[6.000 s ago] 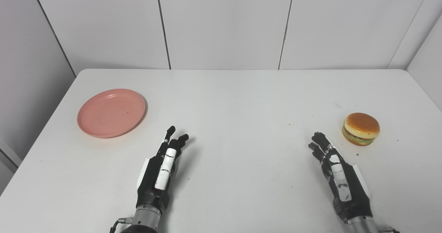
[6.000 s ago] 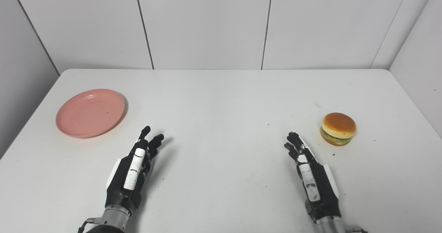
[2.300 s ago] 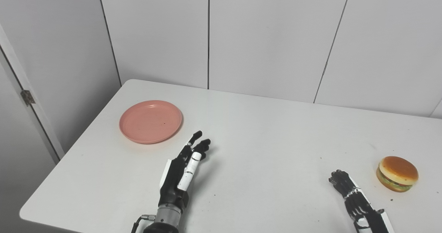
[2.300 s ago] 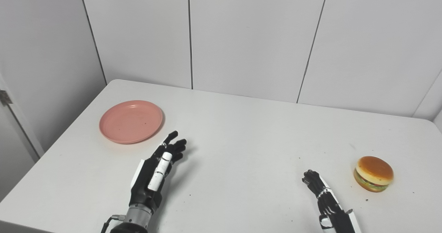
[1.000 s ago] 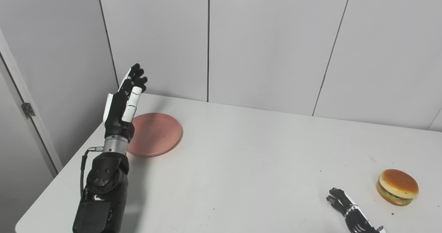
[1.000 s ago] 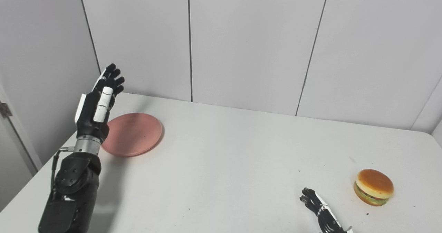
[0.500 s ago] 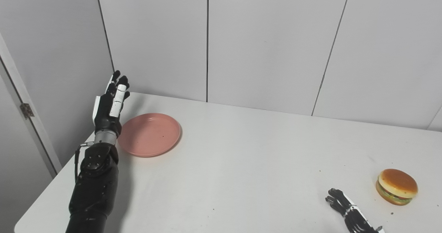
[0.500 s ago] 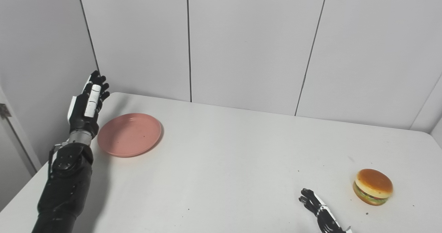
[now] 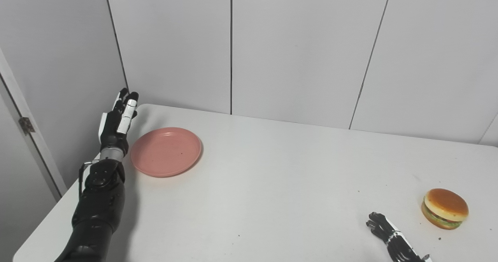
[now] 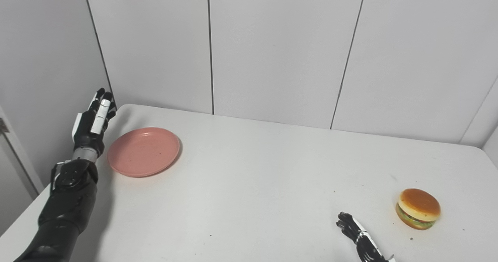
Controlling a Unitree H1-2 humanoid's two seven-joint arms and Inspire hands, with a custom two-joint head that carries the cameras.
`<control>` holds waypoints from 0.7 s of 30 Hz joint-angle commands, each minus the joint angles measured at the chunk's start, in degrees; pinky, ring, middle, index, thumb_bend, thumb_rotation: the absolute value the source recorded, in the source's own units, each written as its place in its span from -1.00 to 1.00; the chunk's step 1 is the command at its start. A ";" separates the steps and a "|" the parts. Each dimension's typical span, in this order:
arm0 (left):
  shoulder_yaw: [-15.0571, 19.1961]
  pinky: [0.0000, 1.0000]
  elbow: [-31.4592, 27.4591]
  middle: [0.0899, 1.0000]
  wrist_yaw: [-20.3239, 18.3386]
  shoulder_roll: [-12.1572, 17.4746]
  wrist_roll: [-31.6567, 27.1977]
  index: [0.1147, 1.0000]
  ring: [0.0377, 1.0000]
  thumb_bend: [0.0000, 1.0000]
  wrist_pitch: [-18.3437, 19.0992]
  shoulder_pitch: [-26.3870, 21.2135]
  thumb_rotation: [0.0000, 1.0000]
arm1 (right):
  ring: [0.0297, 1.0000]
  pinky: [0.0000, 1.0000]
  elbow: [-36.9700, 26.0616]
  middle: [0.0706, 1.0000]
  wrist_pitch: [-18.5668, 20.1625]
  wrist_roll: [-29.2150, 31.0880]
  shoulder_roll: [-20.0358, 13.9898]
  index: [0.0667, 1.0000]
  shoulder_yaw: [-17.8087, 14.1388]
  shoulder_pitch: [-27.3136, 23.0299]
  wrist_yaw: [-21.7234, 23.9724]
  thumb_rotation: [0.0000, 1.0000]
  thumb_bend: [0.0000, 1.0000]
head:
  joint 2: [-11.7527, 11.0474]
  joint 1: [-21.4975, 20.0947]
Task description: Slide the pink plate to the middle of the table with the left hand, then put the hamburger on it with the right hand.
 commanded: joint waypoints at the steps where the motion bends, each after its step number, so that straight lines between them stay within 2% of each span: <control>1: 0.22 0.87 0.19 0.92 -0.24 2.37 -0.53 0.90 0.88 0.68 -3.28 -3.16 0.59 | 0.72 0.77 4.68 0.76 3.24 -1.00 -1.04 0.73 -0.46 -1.71 -1.07 0.95 0.70 | 0.18 0.03; 3: 0.16 0.88 1.85 0.93 -0.49 2.56 -0.56 0.89 0.87 0.62 -3.90 -3.04 0.58 | 0.71 0.76 4.60 0.75 3.00 -0.90 -1.08 0.73 -0.41 -1.67 -1.05 0.94 0.67 | 0.26 0.00; 6: 0.01 0.94 3.56 0.93 -1.55 2.60 -0.94 0.88 0.86 0.70 -4.62 -2.66 0.55 | 0.72 0.78 4.65 0.76 2.98 -0.73 -1.29 0.73 -0.33 -1.64 -0.93 0.94 0.64 | 0.38 -0.01; 7: -0.07 0.95 4.27 0.93 -1.78 2.52 -0.93 0.89 0.86 0.66 -5.11 -2.56 0.54 | 0.72 0.79 4.75 0.76 2.98 -0.70 -1.35 0.72 -0.30 -1.66 -0.88 0.93 0.65 | 0.40 0.00; 10: -0.37 0.93 7.04 0.93 -2.33 2.29 -0.75 0.89 0.88 0.51 -7.27 -2.82 0.53 | 0.71 0.78 4.86 0.76 2.95 -0.76 -1.40 0.72 -0.25 -1.65 -0.98 0.93 0.67 | 0.48 -0.07; 15: -1.15 0.92 12.74 0.95 -3.22 2.55 -0.11 0.91 0.92 0.51 -10.81 -4.21 0.57 | 0.71 0.76 4.50 0.75 3.21 -1.05 -1.26 0.72 -0.13 -1.49 -1.28 0.93 0.67 | 0.62 -0.24; 19: -1.68 0.92 15.60 0.98 -3.63 2.75 0.06 0.91 0.94 0.52 -11.37 -4.90 0.58 | 0.71 0.75 4.59 0.75 3.05 -1.51 -1.30 0.72 0.05 -1.55 -1.54 0.94 0.65 | 0.60 -0.44; 21: -1.92 0.92 16.73 0.95 -4.06 2.85 0.15 0.88 0.92 0.46 -11.41 -5.08 0.58 | 0.70 0.73 4.62 0.74 2.95 -1.78 -1.25 0.72 0.13 -1.57 -1.74 0.94 0.65 | 0.50 -0.64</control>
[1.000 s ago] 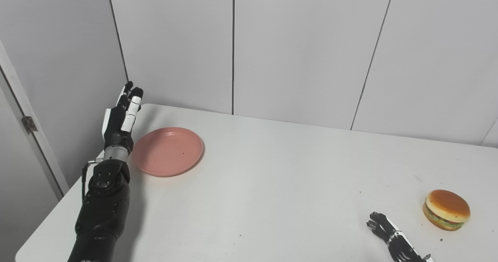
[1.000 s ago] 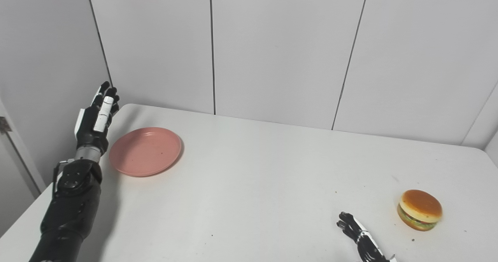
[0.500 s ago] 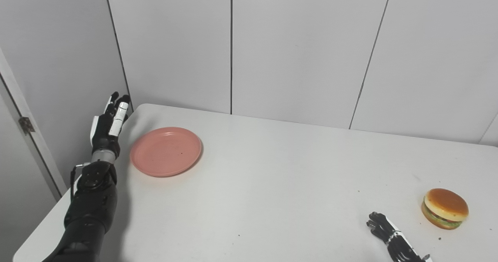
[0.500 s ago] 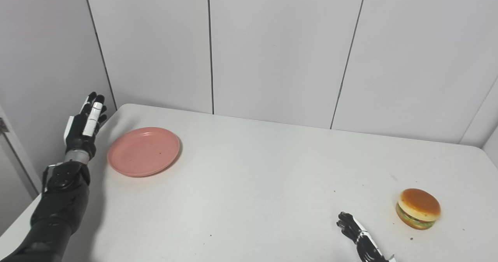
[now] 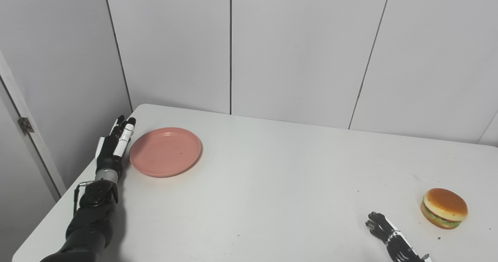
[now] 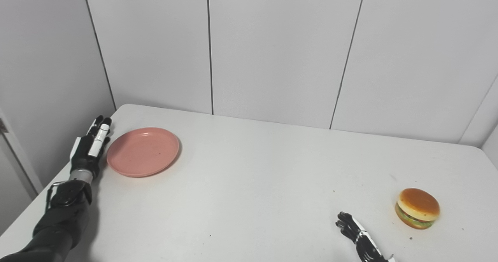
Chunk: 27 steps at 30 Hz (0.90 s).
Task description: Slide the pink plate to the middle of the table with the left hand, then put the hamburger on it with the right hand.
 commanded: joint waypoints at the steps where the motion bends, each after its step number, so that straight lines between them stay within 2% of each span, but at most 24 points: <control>1: -0.38 0.91 0.05 0.94 -1.48 1.96 0.22 0.88 0.92 0.44 -2.30 -3.82 0.59 | 0.70 0.72 4.73 0.74 2.87 -1.21 -0.97 0.72 -0.25 -1.70 -0.72 0.95 0.64 | 0.06 -0.03; 3: -0.36 0.91 1.13 0.93 -1.95 1.95 -0.11 0.86 0.91 0.41 -2.30 -3.92 0.57 | 0.70 0.73 4.71 0.75 2.95 -1.11 -1.01 0.72 -0.14 -1.68 -0.67 0.94 0.64 | 0.04 -0.27; 11: -0.96 0.88 2.55 0.87 -2.18 1.39 0.10 0.85 0.85 0.64 -2.30 -3.82 0.53 | 0.71 0.73 4.25 0.76 3.26 -0.88 -1.00 0.73 0.00 -1.50 -0.68 0.93 0.62 | 0.24 -0.42; 17: -1.02 0.86 1.02 0.85 -4.37 0.14 -1.17 0.83 0.85 0.56 -2.17 -3.73 0.54 | 0.70 0.71 4.17 0.75 3.61 -1.59 -1.01 0.73 0.08 -1.52 -1.05 0.94 0.64 | 0.28 -0.74; 20: -1.11 0.81 0.80 0.81 -5.58 -0.55 -2.10 0.80 0.81 0.64 -2.08 -3.98 0.50 | 0.70 0.72 4.02 0.75 3.79 -1.57 -0.99 0.73 0.23 -1.49 -1.06 0.94 0.63 | 0.28 -0.80; 27: -3.26 0.75 -5.07 0.78 -5.02 -2.57 -1.33 0.74 0.78 0.62 0.75 -2.34 0.51 | 0.70 0.72 2.61 0.76 4.68 -2.09 -0.87 0.74 0.59 -0.89 -1.40 0.94 0.63 | 0.83 -1.56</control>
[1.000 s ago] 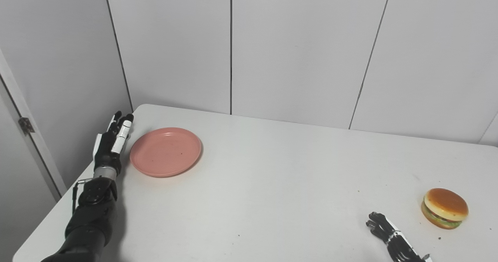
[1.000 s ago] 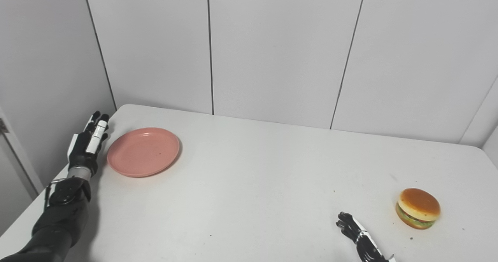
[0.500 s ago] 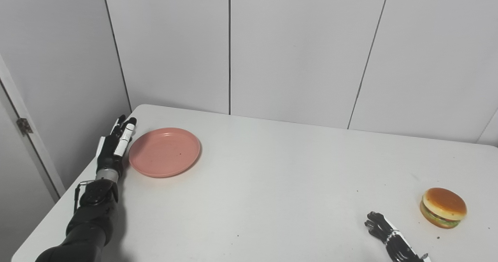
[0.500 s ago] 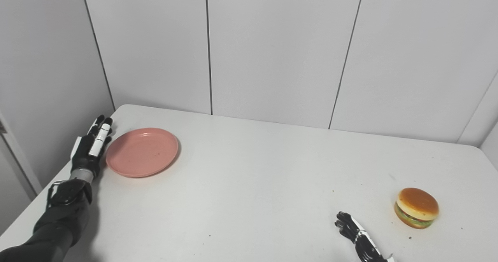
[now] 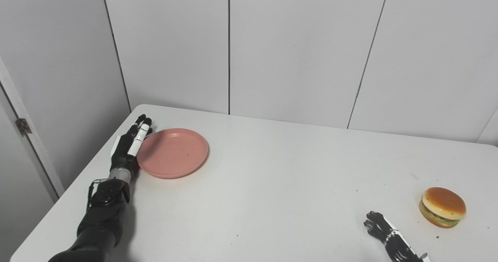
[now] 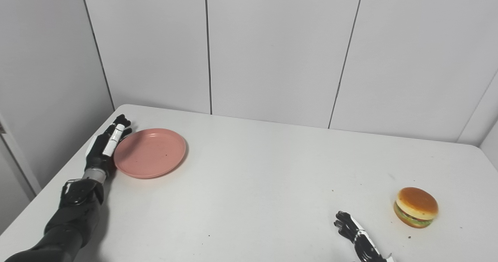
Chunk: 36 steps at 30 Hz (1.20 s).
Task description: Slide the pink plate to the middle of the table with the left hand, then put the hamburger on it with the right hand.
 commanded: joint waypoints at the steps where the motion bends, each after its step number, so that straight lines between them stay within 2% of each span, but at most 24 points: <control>1: -0.34 0.74 -3.25 0.77 -0.87 0.71 -0.15 0.74 0.77 0.64 0.31 -1.30 0.51 | 0.70 0.72 3.09 0.76 4.64 -1.20 -0.57 0.74 0.05 -1.11 -0.41 0.95 0.63 | 0.05 -0.02; 5: -1.16 0.74 -4.94 0.75 -1.12 0.02 -0.04 0.76 0.76 0.72 1.19 -0.76 0.53 | 0.69 0.71 2.86 0.76 4.72 -1.48 -0.61 0.74 0.17 -1.00 -0.61 0.94 0.63 | 0.06 -0.03; 8: -1.56 0.78 -5.55 0.77 -1.21 -0.32 0.09 0.78 0.80 0.68 1.39 -0.54 0.56 | 0.68 0.71 2.71 0.76 4.67 -1.59 -0.72 0.74 0.23 -0.96 -0.72 0.94 0.63 | 0.24 -0.13; 10: -1.82 0.77 -6.39 0.76 -1.06 -0.67 0.19 0.76 0.80 0.64 1.92 -0.32 0.58 | 0.68 0.71 2.58 0.76 4.76 -1.45 -0.85 0.74 0.23 -0.92 -0.68 0.94 0.62 | 0.25 -0.08; 16: -2.94 0.74 -8.66 0.74 -1.18 -1.91 0.54 0.72 0.79 0.73 3.58 0.30 0.54 | 0.68 0.71 2.43 0.76 4.77 -0.99 -1.18 0.73 0.37 -0.77 -0.48 0.93 0.61 | 0.61 -0.13; 20: -4.30 0.69 -9.82 0.75 -1.11 -2.42 1.21 0.76 0.78 0.63 4.59 0.91 0.56 | 0.69 0.72 2.02 0.77 4.86 -1.10 -1.28 0.74 0.47 -0.46 -0.53 0.92 0.59 | 0.85 -0.30; 30: -6.26 0.73 -8.90 0.73 -2.44 -3.71 1.67 0.74 0.76 0.65 3.54 0.83 0.55 | 0.69 0.72 1.47 0.78 5.28 -1.56 -1.56 0.75 0.75 -0.22 -0.81 0.94 0.61 | 0.94 -0.62; 36: -7.50 0.67 -10.67 0.68 -1.77 -5.05 2.24 0.69 0.70 0.68 4.54 1.46 0.53 | 0.70 0.70 1.19 0.78 5.49 -1.85 -1.59 0.75 0.98 -0.13 -1.23 0.95 0.62 | 1.11 -0.89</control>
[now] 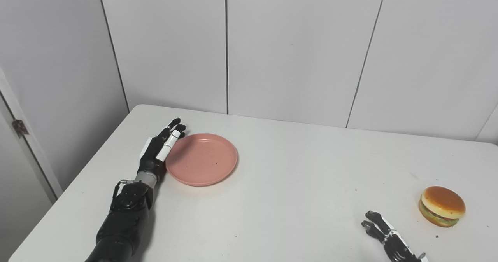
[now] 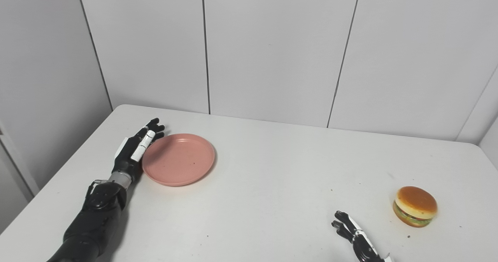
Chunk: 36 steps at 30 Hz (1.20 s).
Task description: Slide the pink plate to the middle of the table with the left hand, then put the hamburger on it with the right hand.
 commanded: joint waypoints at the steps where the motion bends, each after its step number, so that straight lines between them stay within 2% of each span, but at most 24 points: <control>1: -0.79 0.66 -1.65 0.68 -0.89 -0.89 0.90 0.69 0.69 0.67 0.06 -1.09 0.53 | 0.70 0.70 2.39 0.78 5.38 -1.36 -0.71 0.75 0.16 -1.09 0.24 0.96 0.62 | 0.05 0.08; 7: -2.10 0.69 -3.06 0.71 -2.55 -2.35 0.71 0.68 0.73 0.64 0.21 -0.16 0.55 | 0.69 0.69 2.08 0.78 5.44 -1.62 -0.67 0.75 0.37 -0.96 0.14 0.97 0.62 | 0.11 -0.19; 16: -4.39 0.66 -6.04 0.71 -1.92 -5.19 2.00 0.68 0.73 0.70 1.22 1.29 0.55 | 0.70 0.70 1.84 0.78 5.56 -1.98 -0.30 0.77 0.74 -0.87 0.01 0.96 0.59 | 0.21 -0.90; 22: -5.63 0.71 -9.80 0.75 -0.58 -6.85 3.83 0.69 0.76 0.54 3.60 2.58 0.62 | 0.70 0.70 1.63 0.78 5.89 -2.35 -0.03 0.77 0.98 -0.92 -0.18 0.96 0.57 | 0.20 -1.39; 26: -5.39 0.70 -11.30 0.75 0.00 -7.67 4.04 0.69 0.75 0.48 5.01 3.13 0.59 | 0.70 0.71 1.27 0.79 6.06 -2.75 0.03 0.76 1.13 -0.84 -0.29 0.97 0.57 | 0.33 -1.56; 31: -5.53 0.72 -14.41 0.75 3.27 -8.66 5.76 0.67 0.74 0.42 8.94 4.11 0.67 | 0.70 0.71 0.99 0.80 6.27 -3.10 0.28 0.75 1.30 -0.79 -0.42 0.98 0.57 | 0.42 -2.22; 36: -5.57 0.71 -14.56 0.75 4.77 -8.97 6.83 0.65 0.73 0.42 9.65 4.34 0.71 | 0.72 0.74 0.54 0.81 6.84 -3.60 1.04 0.75 1.63 -0.73 -0.75 0.98 0.56 | 0.92 -5.22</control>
